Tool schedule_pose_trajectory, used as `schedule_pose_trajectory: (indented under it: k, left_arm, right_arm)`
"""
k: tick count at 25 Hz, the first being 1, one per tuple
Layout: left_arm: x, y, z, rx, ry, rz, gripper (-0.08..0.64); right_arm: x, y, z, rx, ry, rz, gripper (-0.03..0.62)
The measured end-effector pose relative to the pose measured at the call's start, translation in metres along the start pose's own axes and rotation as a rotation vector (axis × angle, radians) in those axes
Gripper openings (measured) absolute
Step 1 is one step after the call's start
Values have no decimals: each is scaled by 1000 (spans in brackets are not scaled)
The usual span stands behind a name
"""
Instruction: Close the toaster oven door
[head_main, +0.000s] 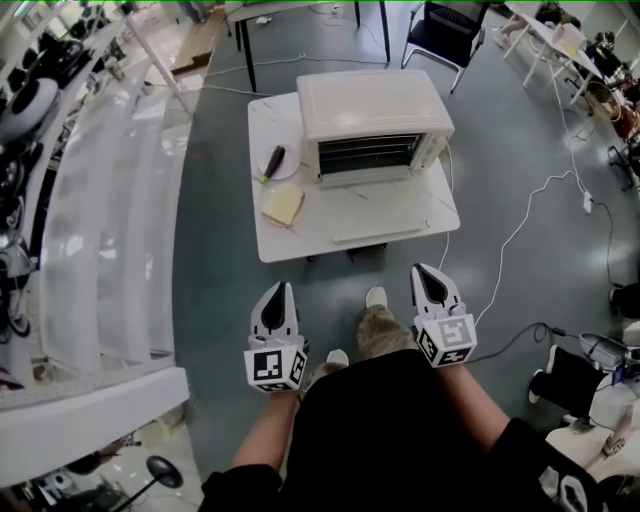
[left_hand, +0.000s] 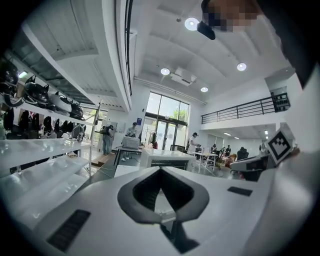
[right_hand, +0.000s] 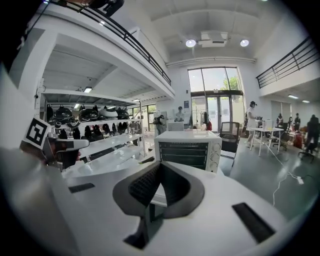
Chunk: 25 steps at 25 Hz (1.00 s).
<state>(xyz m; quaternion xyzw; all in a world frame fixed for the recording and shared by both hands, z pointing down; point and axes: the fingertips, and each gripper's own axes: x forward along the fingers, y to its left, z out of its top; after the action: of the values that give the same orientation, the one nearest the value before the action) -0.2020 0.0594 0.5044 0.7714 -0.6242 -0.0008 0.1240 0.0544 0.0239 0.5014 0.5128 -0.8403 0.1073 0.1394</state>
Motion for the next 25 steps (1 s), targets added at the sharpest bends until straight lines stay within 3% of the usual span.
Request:
schedule_pose_trajectory:
  k: [4,9,12,18,25]
  left_arm:
    - [35,-11,-1,8,19,15,18]
    - [75,-18,-9,-86,43,67,18]
    - [91,-15,-13,-79,69,106,18]
    - [118,-24,-18,-18,116,111,18]
    - [143,-41,-52,-55,196,116,18]
  right_arm:
    - [18,-32,4,-4,12,27,21]
    - [47,-76,13,44,42,21,21]
    - [64,-101,14,53,40,14,21]
    - [84,-126,8,66,48,58,21]
    - [104,-142,6,57,55,127,21]
